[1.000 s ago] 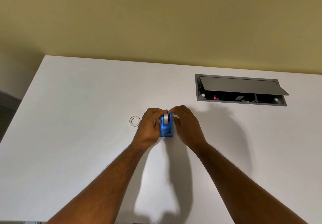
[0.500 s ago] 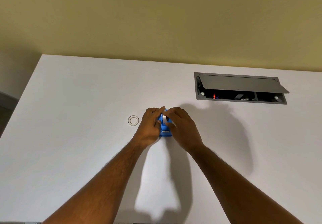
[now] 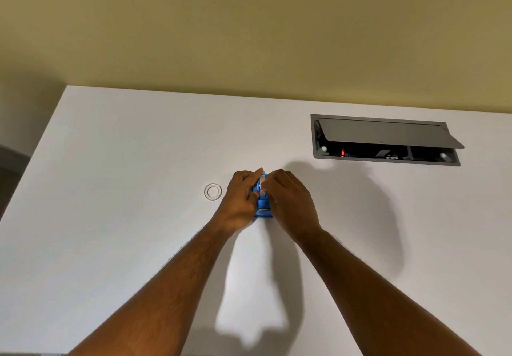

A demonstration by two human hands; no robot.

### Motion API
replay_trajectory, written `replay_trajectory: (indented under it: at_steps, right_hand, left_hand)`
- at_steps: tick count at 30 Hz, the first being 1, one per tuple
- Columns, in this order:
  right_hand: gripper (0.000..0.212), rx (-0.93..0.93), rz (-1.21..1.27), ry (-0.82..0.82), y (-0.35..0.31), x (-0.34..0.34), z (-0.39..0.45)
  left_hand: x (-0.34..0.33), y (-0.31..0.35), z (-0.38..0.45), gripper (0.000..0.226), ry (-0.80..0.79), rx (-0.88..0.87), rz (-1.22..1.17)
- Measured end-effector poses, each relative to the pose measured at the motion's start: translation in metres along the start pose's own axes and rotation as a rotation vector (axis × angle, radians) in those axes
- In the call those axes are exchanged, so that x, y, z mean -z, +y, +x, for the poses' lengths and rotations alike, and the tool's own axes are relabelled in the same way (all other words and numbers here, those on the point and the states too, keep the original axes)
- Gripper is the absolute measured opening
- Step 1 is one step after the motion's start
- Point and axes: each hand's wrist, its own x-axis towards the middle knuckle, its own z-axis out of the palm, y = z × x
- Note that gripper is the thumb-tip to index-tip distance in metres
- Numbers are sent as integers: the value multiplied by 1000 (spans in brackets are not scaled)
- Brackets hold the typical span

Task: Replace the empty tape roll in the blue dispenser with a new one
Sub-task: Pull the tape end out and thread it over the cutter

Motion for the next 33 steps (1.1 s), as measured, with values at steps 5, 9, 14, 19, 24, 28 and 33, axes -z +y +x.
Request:
replay_trajectory:
  at_steps: [5, 9, 14, 19, 24, 28, 33]
  right_hand:
    - [14, -66, 21, -1, -5, 2, 3]
    - [17, -75, 21, 7, -7, 3, -8]
    - [22, -193, 47, -30, -14, -5, -30]
    - [16, -252, 84, 4, -25, -8, -45]
    - [5, -337, 173, 35, -35, -8, -62]
    - [19, -617, 489, 85, -42, -8, -65]
    - [15, -948, 925, 93, -47, -4, -53]
  left_hand:
    - [-1, -3, 1, 46, 33, -43, 13]
    - [-1, -7, 2, 47, 42, -45, -8]
    - [-4, -12, 6, 48, 60, -45, 8]
    - [-5, -17, 9, 50, 51, -24, 20]
    - [-7, -18, 10, 52, 64, -3, 32]
    - [-7, -18, 10, 52, 59, -16, 32]
    - [-6, -15, 9, 52, 64, -18, 29]
